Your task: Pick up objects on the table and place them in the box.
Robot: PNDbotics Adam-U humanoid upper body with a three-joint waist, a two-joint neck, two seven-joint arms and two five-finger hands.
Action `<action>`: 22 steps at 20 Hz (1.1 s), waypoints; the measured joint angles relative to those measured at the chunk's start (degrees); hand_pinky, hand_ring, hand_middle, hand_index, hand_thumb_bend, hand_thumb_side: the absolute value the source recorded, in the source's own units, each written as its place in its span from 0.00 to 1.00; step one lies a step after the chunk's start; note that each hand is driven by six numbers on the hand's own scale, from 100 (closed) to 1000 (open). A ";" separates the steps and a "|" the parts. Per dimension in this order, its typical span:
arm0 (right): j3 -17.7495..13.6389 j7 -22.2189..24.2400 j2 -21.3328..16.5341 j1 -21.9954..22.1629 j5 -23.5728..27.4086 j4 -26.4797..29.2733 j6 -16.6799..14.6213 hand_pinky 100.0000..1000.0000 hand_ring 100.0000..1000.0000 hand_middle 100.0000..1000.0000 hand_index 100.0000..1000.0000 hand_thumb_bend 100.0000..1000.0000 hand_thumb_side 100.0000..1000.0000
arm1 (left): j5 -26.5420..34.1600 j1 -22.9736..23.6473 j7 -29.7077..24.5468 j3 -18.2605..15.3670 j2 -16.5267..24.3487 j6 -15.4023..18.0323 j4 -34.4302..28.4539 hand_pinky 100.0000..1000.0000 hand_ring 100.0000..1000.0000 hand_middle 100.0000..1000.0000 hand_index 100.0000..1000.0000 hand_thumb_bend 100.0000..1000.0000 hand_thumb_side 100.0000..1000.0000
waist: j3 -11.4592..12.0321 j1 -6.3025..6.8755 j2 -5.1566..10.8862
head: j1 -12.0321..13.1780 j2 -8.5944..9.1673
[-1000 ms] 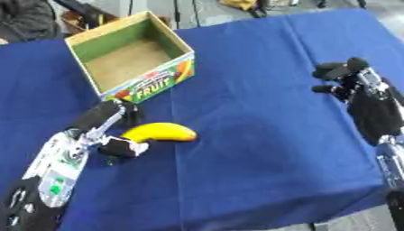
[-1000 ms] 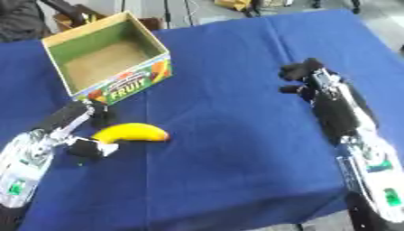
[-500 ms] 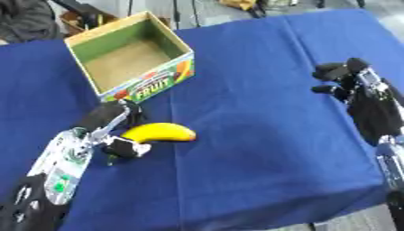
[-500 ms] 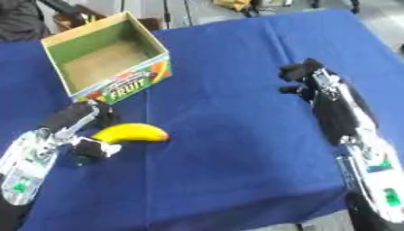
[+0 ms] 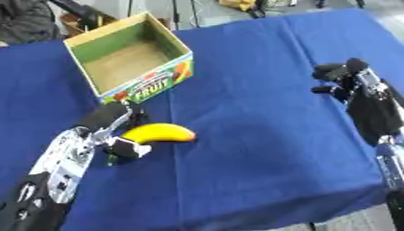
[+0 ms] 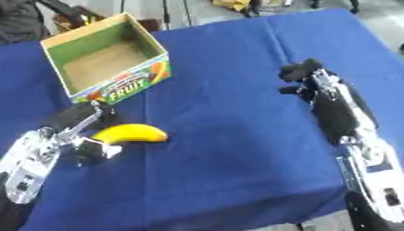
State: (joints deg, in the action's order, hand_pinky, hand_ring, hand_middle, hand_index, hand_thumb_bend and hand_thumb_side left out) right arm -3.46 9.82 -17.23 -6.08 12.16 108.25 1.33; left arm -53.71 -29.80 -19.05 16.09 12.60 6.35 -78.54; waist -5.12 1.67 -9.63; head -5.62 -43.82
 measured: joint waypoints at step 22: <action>0.00 0.10 0.00 -0.29 -0.01 -0.32 0.08 0.71 0.80 0.71 0.54 0.00 0.78 | -0.91 -0.03 0.93 0.35 0.02 -0.21 0.26 0.41 0.37 0.36 0.56 0.10 0.16 | 0.08 -0.01 0.07 | -0.08 0.00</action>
State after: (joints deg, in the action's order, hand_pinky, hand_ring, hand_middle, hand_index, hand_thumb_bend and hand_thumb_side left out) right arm -3.46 9.92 -17.23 -6.37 12.16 107.93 1.41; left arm -54.62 -29.83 -18.13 16.44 12.62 6.13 -78.28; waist -5.04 1.66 -9.56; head -5.70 -43.82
